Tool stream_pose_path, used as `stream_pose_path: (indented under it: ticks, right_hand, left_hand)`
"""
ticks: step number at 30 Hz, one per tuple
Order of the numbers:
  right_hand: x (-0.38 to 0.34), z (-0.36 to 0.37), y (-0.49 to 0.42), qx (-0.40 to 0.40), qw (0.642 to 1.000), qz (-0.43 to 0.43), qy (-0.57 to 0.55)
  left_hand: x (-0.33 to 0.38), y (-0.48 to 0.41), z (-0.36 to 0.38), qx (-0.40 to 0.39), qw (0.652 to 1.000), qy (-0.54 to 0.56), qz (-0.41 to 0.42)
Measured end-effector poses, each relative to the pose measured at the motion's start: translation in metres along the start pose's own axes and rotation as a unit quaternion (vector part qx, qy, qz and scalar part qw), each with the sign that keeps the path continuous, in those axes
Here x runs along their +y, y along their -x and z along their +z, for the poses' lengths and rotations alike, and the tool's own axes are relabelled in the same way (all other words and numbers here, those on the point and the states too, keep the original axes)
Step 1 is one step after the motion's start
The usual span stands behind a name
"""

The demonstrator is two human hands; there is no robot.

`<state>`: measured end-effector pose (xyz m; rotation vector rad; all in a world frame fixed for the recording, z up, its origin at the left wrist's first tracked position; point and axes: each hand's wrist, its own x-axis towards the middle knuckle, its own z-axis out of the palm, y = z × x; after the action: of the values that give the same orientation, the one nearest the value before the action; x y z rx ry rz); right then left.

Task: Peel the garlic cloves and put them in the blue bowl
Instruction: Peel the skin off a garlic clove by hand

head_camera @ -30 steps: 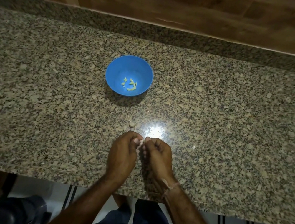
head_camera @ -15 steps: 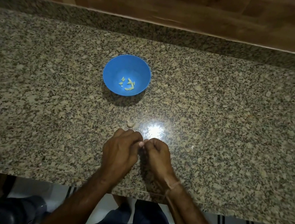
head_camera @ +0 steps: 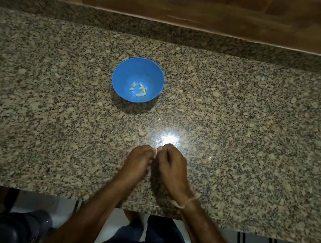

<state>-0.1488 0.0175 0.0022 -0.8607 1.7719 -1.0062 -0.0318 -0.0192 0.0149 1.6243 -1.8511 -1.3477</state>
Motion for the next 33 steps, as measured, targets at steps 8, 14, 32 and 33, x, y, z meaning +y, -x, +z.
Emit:
stream_pose_path:
  ticks: [8,14,32,33]
  right_hand:
    - [-0.015,-0.003,-0.01,-0.072,0.942,0.236,-0.229]
    - [-0.008,-0.002,-0.003,-0.043,0.986,0.116,-0.11]
    - [-0.003,0.003,-0.002,0.022,0.999,-0.031,0.025]
    - [-0.001,0.004,-0.004,0.029,0.998,-0.047,0.034]
  left_hand:
    - [-0.006,0.007,-0.002,0.101,0.983,-0.106,0.108]
    - [-0.002,0.004,-0.004,0.083,0.991,-0.074,0.078]
    - [-0.005,-0.007,0.001,0.007,0.988,0.143,-0.065]
    - [-0.005,-0.009,0.0,-0.009,0.983,0.161,-0.088]
